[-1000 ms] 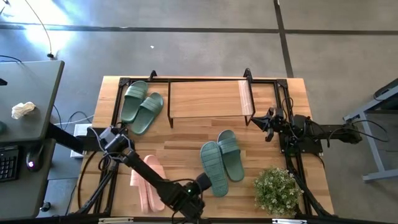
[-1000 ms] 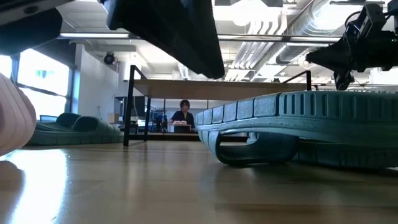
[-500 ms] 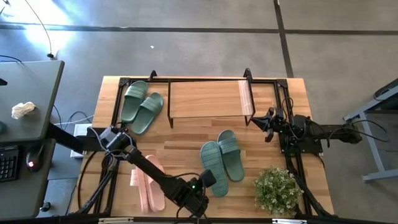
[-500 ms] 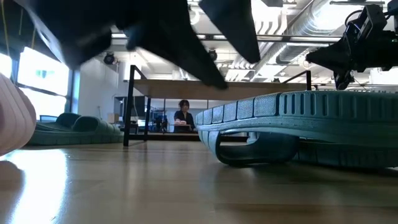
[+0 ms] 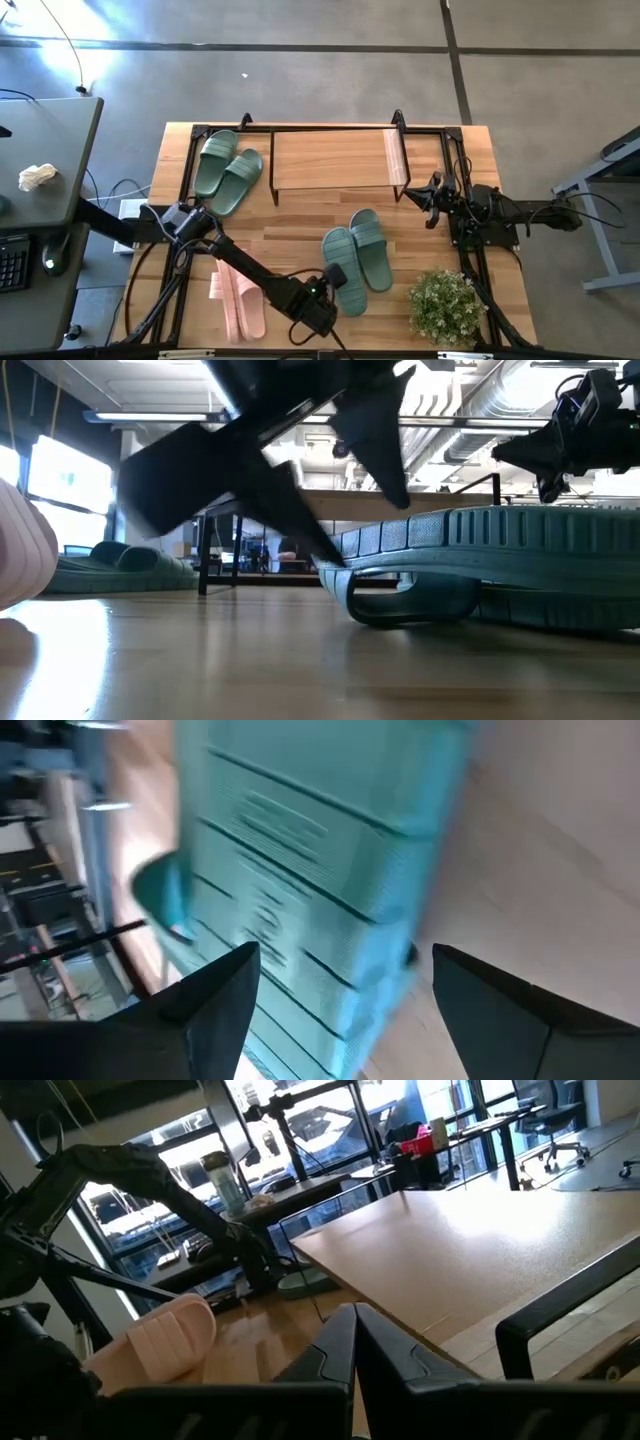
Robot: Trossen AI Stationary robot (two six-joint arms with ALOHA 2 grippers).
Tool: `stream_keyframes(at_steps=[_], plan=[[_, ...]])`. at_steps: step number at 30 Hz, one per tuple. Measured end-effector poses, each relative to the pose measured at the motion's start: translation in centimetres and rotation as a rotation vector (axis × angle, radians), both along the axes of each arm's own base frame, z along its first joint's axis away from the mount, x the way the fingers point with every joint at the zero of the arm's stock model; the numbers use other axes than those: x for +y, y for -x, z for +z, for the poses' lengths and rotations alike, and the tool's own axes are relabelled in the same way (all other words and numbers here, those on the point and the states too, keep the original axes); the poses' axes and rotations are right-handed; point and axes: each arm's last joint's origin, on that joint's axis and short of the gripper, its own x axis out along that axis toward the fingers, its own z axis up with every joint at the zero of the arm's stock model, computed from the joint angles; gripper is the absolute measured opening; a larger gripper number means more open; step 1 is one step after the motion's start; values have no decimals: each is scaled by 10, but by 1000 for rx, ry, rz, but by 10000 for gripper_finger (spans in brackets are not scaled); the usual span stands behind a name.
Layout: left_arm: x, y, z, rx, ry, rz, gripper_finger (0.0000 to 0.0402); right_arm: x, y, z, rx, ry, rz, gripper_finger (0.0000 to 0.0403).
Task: Pick and place slides into the shelf
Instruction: Adjust the green slide
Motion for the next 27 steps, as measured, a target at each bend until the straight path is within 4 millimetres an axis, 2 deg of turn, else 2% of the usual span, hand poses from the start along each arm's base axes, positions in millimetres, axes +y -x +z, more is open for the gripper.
stream_keyframes(at_steps=[2, 5, 9, 15, 27], plan=[[-1, -3, 1, -33, 14, -2, 280, 0, 0, 0, 13, 45, -2, 0], [-1, -10, -7, -59, 25, -1, 280, 0, 0, 0, 27, 97, -5, 0], [-2, -9, -25, 0, -3, -15, 280, 0, 0, 0, 29, 102, -5, 0], [-2, -11, -32, -27, -68, 9, 280, 0, 0, 0, 35, 105, -5, 0], [-2, -19, -26, -163, -107, 65, 278, 0, -1, -1, 38, 105, -6, 0]])
